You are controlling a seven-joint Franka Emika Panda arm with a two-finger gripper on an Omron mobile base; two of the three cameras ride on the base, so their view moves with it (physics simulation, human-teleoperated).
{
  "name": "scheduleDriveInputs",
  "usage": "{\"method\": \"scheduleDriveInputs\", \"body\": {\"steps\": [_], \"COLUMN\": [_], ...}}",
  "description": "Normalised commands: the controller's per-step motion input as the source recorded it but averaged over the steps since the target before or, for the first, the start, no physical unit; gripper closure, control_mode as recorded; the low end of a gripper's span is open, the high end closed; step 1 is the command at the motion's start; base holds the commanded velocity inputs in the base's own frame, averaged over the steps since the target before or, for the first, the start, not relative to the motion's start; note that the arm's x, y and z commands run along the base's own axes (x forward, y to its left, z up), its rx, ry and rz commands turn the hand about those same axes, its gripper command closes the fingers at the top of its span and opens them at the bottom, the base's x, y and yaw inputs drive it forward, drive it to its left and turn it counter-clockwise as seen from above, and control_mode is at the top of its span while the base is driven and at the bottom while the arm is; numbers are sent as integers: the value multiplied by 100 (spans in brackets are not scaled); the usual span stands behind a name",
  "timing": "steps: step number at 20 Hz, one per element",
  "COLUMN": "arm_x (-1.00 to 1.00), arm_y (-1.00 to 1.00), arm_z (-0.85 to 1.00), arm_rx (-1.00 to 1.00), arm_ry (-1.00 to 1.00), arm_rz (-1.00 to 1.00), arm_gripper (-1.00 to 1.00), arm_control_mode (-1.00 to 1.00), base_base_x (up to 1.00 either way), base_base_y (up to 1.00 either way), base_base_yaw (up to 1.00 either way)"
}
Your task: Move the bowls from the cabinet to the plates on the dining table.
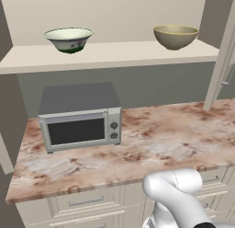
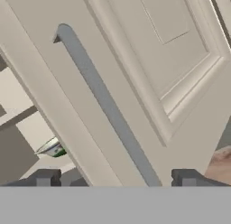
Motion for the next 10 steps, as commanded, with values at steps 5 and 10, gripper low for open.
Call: {"method": "scheduleDriveInputs", "body": {"steps": [5,10], "arm_x": [-61,-30], "arm_y": [23,58], "arm_z": [18,3], "arm_rx": [-17,-25], "arm_ry": [0,0], "arm_rz": [0,0], "arm_gripper": [-100,-100], "arm_control_mode": [-100,-100], "base_base_x": [0,0], "base_base_y": [0,0], "base_base_yaw": [0,0]}}
